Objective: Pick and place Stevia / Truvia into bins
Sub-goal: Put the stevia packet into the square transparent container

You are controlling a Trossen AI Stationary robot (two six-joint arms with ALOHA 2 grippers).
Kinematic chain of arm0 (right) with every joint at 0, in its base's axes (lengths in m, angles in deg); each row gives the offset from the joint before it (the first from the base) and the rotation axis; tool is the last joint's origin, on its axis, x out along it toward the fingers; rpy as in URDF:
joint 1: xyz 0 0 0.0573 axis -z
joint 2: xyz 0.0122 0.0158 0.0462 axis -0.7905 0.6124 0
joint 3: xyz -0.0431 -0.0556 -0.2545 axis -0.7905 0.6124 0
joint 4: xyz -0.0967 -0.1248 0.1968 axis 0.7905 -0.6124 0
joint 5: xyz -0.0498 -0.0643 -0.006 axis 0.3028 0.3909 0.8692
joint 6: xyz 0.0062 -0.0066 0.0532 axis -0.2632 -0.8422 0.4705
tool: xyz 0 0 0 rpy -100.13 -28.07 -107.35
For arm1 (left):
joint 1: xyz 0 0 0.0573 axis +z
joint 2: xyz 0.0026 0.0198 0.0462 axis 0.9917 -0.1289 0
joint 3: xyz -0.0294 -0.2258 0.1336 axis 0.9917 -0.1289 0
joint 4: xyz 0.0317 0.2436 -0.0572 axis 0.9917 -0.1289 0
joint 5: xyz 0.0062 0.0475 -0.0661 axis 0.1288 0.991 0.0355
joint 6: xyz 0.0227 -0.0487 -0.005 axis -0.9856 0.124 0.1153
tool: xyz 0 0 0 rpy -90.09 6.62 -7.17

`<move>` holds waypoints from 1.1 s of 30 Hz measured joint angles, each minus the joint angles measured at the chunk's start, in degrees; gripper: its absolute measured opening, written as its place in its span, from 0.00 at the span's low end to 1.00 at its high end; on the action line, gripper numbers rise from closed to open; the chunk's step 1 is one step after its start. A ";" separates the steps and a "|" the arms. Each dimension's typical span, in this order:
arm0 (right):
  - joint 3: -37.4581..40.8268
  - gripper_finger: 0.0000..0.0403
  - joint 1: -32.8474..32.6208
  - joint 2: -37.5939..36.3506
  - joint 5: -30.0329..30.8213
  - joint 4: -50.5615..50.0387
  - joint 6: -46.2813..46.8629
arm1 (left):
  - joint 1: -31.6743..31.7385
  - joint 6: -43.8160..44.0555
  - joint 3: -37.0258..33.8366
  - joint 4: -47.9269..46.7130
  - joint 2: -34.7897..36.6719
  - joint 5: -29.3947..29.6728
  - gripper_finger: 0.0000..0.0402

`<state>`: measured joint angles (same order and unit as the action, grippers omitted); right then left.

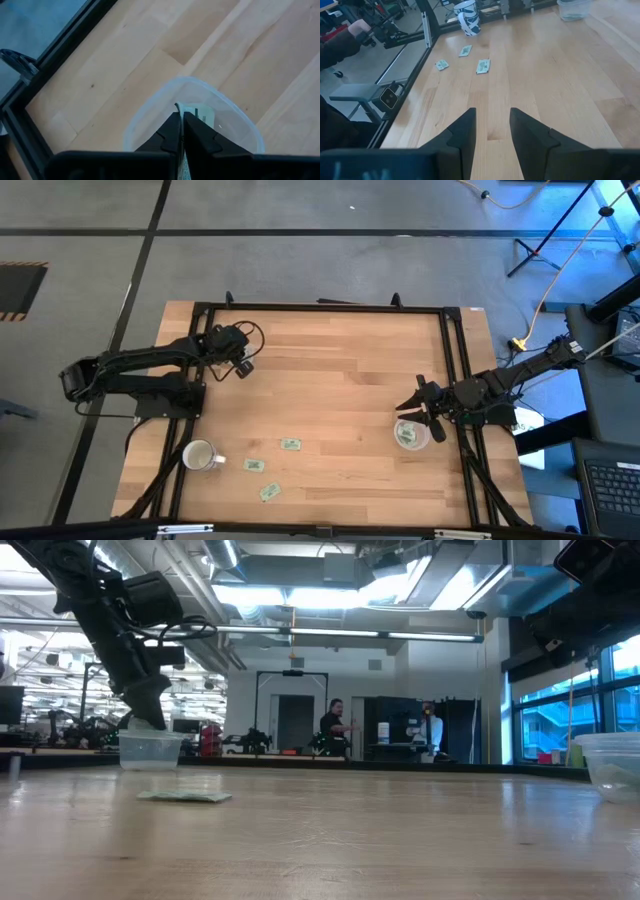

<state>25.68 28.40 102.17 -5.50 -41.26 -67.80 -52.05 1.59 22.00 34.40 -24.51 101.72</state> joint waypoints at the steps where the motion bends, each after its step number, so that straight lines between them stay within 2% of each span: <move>1: 0.00 0.30 0.01 0.00 0.00 -0.01 0.00 | 0.00 0.00 0.00 0.00 0.00 0.03 0.04; 11: 0.00 0.30 -0.01 0.01 -0.01 -0.01 0.02 | 0.00 -2.43 0.29 -0.01 0.00 1.53 0.18; 16: 0.00 0.30 0.00 0.00 -0.01 -0.02 0.02 | -0.15 -6.21 3.86 -0.02 0.04 2.63 0.23; 18: 0.00 0.30 -0.01 0.00 -0.01 -0.02 0.02 | -0.87 -6.86 6.22 0.00 0.07 -0.67 0.24; 21: 0.00 0.30 0.00 0.02 0.00 0.00 0.02 | -3.31 -9.80 9.09 0.79 0.11 -11.89 0.26; 24: 0.00 0.30 0.00 0.02 -0.02 -0.02 -0.59 | -8.11 -11.43 9.55 6.49 0.09 -24.15 0.28; 26: 0.00 0.30 -0.02 0.02 -0.02 -0.02 -1.35 | -12.48 -11.43 9.55 11.55 -0.13 -29.15 0.30; 33: 0.00 0.30 -0.01 0.00 -0.02 -0.02 -1.27 | -29.40 -9.22 9.57 25.38 -5.36 -29.97 0.36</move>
<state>25.68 28.39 102.17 -5.52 -41.28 -69.07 -81.45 -7.63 31.58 59.78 -29.87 71.75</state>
